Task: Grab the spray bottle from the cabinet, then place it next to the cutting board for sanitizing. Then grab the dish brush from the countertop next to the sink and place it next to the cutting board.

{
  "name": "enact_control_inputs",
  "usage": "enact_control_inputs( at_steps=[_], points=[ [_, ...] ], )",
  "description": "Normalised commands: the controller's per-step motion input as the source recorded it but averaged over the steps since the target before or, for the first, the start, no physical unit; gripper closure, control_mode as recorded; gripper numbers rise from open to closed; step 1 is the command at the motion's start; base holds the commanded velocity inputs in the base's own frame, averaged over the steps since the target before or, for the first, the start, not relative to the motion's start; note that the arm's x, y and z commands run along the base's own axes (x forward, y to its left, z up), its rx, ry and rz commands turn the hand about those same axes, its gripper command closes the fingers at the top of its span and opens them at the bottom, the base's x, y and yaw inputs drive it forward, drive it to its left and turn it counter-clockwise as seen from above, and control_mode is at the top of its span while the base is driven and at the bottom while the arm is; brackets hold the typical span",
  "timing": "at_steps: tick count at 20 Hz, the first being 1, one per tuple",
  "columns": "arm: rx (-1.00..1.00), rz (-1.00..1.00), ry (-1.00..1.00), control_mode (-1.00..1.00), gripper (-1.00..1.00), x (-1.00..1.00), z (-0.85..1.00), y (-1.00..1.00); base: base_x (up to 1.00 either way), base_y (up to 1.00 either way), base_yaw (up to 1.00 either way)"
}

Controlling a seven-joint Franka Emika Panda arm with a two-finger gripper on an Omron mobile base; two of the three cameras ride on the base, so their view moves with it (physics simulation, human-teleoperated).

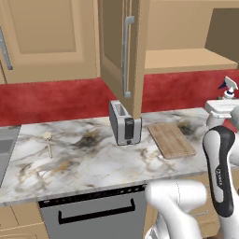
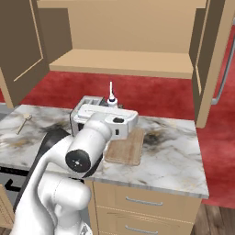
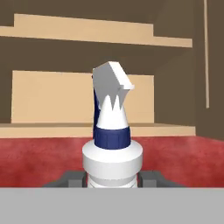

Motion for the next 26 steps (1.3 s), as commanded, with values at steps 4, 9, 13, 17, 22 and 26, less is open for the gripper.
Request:
enact_control_inputs(
  at_steps=[4, 9, 13, 17, 22, 26],
  points=[
    [0.0, 0.06, 0.25, -1.0, 1.0, 0.45, -0.23, -0.01, 0.0, 0.0, 0.0],
    [0.0, 0.08, 0.09, -1.0, 1.0, 0.48, -0.34, -0.19, 0.0, 0.0, 0.0],
    [0.0, 0.09, 0.0, -1.0, 1.0, 0.34, -0.39, -0.28, 0.0, 0.0, 0.0],
    [0.0, 0.08, 0.0, -1.0, 1.0, 0.28, -0.39, -0.21, 0.0, 0.0, 0.0],
    [0.0, 0.02, -0.01, -1.0, 1.0, 0.25, -0.24, -0.13, 0.0, 0.0, 0.0],
    [0.0, 0.0, 0.0, -1.0, 1.0, 0.3, -0.15, -0.22, 0.0, 0.0, 0.0]
  ],
)
